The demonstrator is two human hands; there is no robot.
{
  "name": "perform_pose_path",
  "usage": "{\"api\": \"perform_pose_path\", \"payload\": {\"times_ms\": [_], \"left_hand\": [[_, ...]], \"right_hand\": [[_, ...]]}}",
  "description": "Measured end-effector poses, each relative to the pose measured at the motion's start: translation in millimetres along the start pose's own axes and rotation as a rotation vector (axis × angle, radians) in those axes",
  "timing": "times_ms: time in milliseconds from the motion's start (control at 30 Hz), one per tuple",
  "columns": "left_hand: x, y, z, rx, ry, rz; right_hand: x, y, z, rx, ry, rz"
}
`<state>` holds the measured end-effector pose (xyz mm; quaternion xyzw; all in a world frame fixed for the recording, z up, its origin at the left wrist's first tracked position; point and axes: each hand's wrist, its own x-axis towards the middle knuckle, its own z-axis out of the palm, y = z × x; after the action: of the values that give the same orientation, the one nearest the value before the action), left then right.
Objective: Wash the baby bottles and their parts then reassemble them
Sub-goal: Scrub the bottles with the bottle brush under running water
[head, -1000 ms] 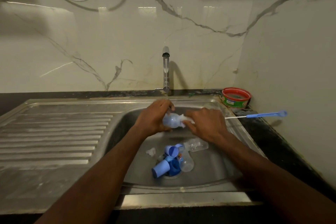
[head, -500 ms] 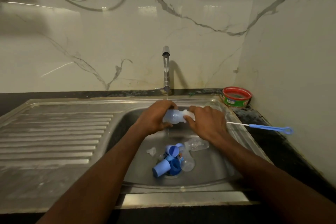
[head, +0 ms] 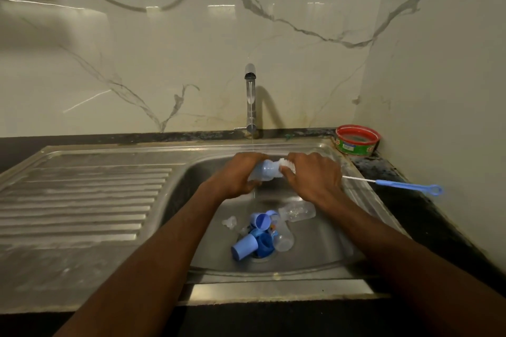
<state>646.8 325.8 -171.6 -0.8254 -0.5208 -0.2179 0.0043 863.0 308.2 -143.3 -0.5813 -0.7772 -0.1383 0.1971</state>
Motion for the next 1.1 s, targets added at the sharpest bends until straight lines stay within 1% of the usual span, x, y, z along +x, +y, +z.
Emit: {"api": "perform_pose_path", "payload": {"times_ms": [100,167,200,267,300,400,433,500,533,567,633,700,733,800,867,967,1067,1100], "left_hand": [[-1.8,-10.5,-5.4,0.037,0.086,0.077],[-4.3,-12.0,-4.1,0.086,0.105,0.067],[-4.6,-12.6,0.3,0.079,0.105,0.059],[-4.1,-6.7,6.5,-0.081,0.071,0.005],[-4.7,-4.3,7.9,-0.139,0.042,-0.009],[-5.8,-2.1,11.4,-0.114,-0.089,-0.005],[-5.3,-1.5,11.9,-0.102,-0.097,0.003],[-1.4,1.2,7.1,-0.058,-0.059,0.004],[0.2,1.7,3.9,-0.031,-0.027,0.002],[0.7,2.0,0.1,-0.01,0.02,0.019],[-1.9,-2.1,-4.0,0.05,0.102,0.056],[-4.9,-5.4,-2.2,0.153,0.116,0.026],[-5.2,-8.0,2.2,0.16,0.118,-0.004],[-5.7,-6.4,8.6,-0.018,0.06,-0.051],[-7.1,-0.2,9.7,-0.126,-0.021,-0.038],[-5.6,2.8,10.4,-0.066,-0.109,-0.026],[-3.9,3.5,-1.1,-0.053,-0.073,-0.009],[-4.0,2.1,-4.6,-0.051,-0.054,-0.001]], "right_hand": [[-6.4,1.3,-2.7,0.005,0.015,-0.237],[-10.5,1.1,-4.3,-0.044,0.036,-0.383],[-12.0,-0.1,-4.5,-0.083,0.047,-0.412],[-12.0,-2.1,-5.7,-0.116,0.061,-0.385],[-11.1,-2.7,-6.4,-0.103,0.053,-0.334],[-6.1,-3.9,-8.2,-0.078,0.026,-0.125],[-4.0,-2.9,-7.1,-0.071,0.006,-0.062],[0.4,1.4,-5.5,-0.025,-0.027,0.025],[1.8,2.8,-5.5,-0.005,-0.038,0.03],[2.2,4.5,-4.8,-0.001,-0.042,-0.006],[-0.6,6.5,-5.1,-0.008,-0.045,-0.162],[-6.9,4.7,-7.8,0.008,-0.045,-0.316],[-9.5,4.2,-7.8,0.027,-0.026,-0.354],[-11.2,3.0,-7.6,0.058,0.036,-0.332],[-10.4,2.0,-6.4,0.052,0.062,-0.246],[-8.4,0.8,-2.8,-0.038,0.06,-0.131],[-7.1,0.1,-2.9,-0.028,0.018,-0.038],[-6.4,-0.8,-3.0,-0.019,0.004,-0.04]]}}
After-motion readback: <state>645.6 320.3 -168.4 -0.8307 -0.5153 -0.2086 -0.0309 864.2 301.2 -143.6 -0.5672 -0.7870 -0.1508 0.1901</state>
